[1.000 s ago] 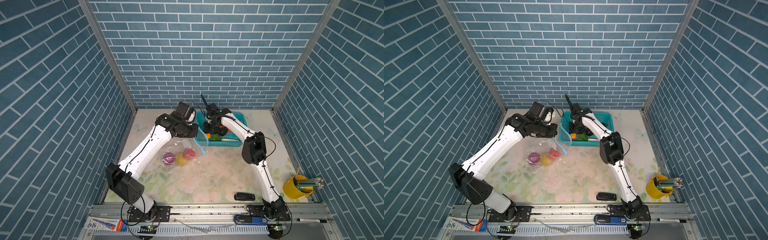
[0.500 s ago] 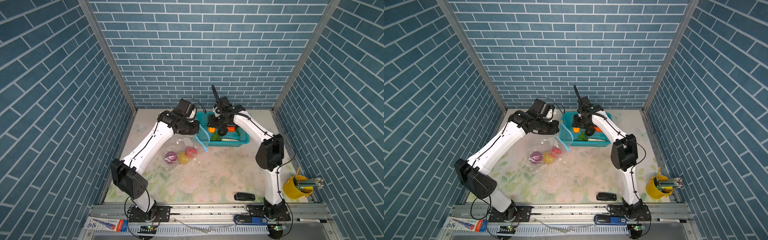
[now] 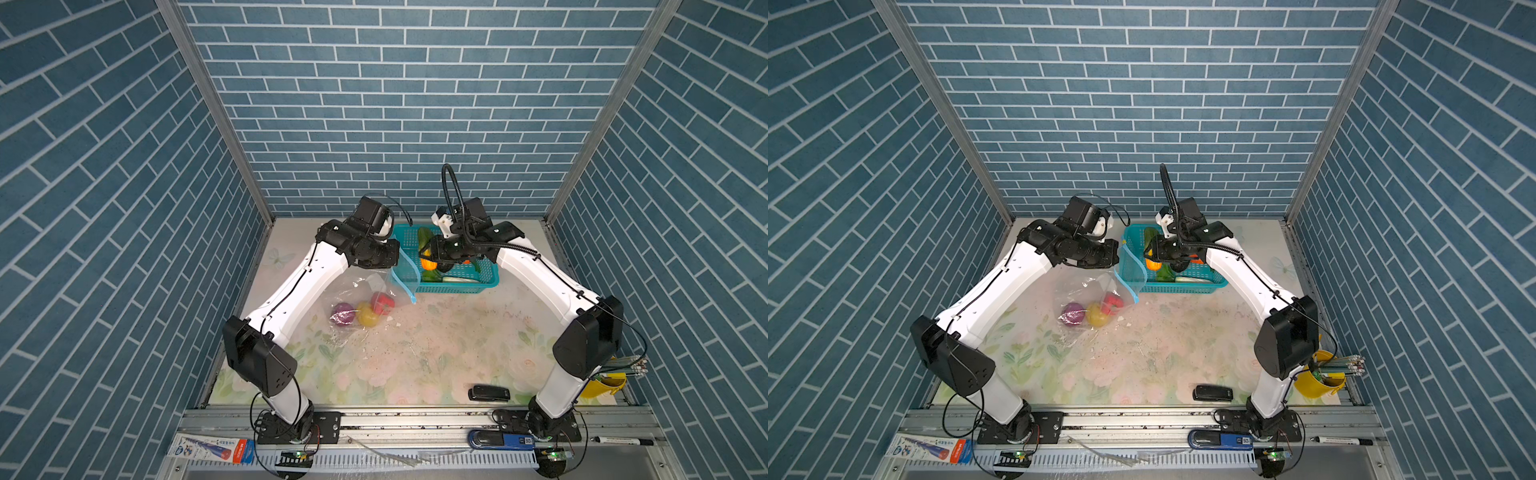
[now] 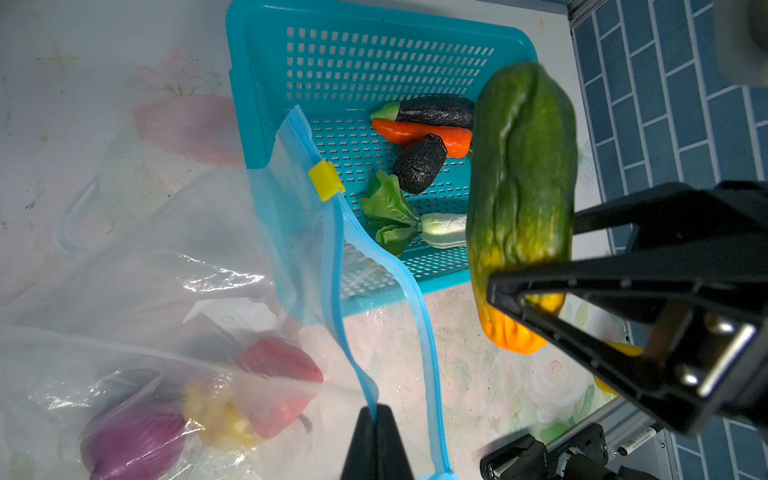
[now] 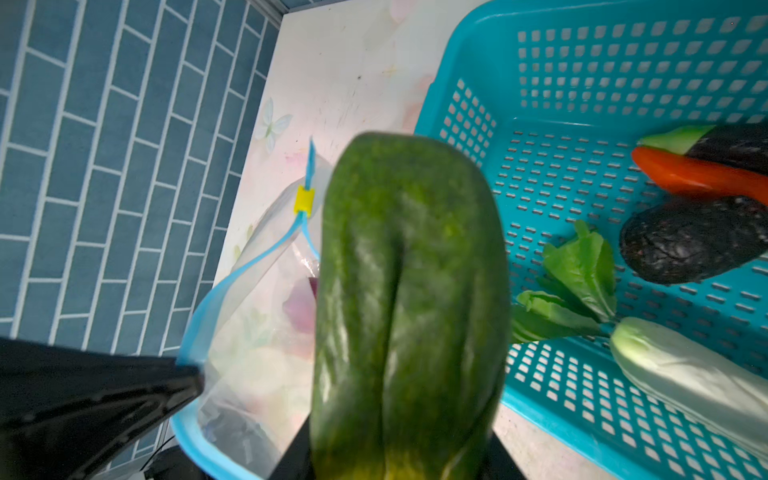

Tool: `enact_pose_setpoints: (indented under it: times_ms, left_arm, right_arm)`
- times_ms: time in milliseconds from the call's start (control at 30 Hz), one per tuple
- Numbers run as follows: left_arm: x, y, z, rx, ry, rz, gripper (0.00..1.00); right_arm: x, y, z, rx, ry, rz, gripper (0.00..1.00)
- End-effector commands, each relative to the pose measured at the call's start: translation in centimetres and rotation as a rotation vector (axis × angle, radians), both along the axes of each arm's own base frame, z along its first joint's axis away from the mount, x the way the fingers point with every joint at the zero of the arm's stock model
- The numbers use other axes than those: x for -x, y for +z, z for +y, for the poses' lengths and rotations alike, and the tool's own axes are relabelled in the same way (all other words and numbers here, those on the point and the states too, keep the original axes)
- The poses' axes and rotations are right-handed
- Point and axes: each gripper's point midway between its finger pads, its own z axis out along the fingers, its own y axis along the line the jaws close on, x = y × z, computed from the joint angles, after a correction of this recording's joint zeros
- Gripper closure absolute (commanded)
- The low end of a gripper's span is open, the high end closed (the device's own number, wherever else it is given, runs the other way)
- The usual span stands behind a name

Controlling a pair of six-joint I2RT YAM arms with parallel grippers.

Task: Place the food in the zip-top bag and seal the zipper
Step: 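Carry the cucumber with the right gripper over the bag opening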

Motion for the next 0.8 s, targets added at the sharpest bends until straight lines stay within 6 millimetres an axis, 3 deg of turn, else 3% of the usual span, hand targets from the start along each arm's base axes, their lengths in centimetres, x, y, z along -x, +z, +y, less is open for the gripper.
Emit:
enact_pose_setpoints:
  times_ms: [0, 300, 767]
  left_arm:
    - [-0.3, 0.6, 0.1, 0.013, 0.010, -0.008, 1.00]
    - [-0.3, 0.6, 0.2, 0.013, 0.018, -0.006, 1.00]
    - [-0.3, 0.7, -0.2, 0.031, 0.012, -0.002, 1.00]
  right_arm:
    - [2.1, 1.4, 1.6, -0.054, 0.125, -0.069, 0.58]
    - [4.3, -0.2, 3.1, -0.041, 0.221, -0.024, 0.59]
    - [5.1, -2.4, 3.6, -0.010, 0.255, 0.032, 0.59]
